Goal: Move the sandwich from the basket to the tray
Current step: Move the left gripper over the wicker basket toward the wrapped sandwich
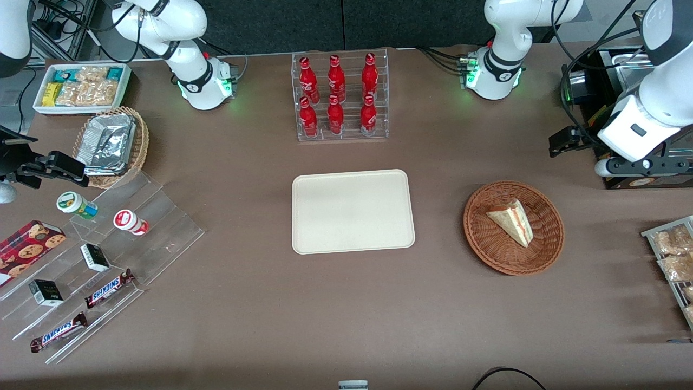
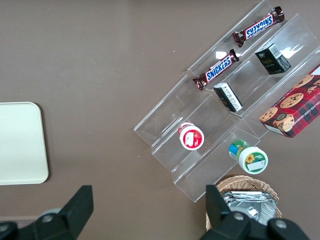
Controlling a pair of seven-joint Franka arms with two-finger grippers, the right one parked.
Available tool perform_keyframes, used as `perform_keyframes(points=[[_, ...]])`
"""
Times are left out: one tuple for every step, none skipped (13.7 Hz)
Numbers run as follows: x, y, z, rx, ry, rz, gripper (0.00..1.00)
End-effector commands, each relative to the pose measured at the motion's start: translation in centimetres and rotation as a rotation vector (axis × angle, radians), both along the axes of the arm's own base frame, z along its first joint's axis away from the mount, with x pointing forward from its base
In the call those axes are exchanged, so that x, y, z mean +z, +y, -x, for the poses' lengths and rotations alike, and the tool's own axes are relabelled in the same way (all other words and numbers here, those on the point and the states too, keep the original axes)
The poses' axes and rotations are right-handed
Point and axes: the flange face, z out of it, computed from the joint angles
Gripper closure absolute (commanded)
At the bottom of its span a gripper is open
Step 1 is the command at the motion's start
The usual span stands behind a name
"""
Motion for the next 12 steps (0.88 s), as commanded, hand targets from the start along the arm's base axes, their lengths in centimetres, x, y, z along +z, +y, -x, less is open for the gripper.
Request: perform_keyframes(points=[[0.9,0.2,0.3,-0.023,0.003,-0.024,0.0],[0.9,0.3,0.3,-0.022,-0.001,-0.043,0.0],[0.5,0.3,0.4,-0.019,0.009,-0.048,0.0],[-0.3,0.4,0.3,-0.018,0.019,-0.05,0.0],[-1.2,0.5,0.1,-0.017,0.017,-0.05,0.0],[-1.7,0.6,-0.2,-0.015,0.003,-0.052,0.0],[-2.9,0.7,-0.1,-0.013,0.011,-0.06,0.0],[-4.1,1.0,0.0,-0.014,0.028,-0.083,0.0],[-6.5,1.3,0.4,-0.017,0.06,-0.111,0.0],[-8.0,1.3,0.4,-0.016,0.044,-0.117,0.0],[-9.5,1.2,0.5,-0.005,0.027,-0.117,0.0],[-10.7,1.2,0.3,0.019,0.007,-0.113,0.0]])
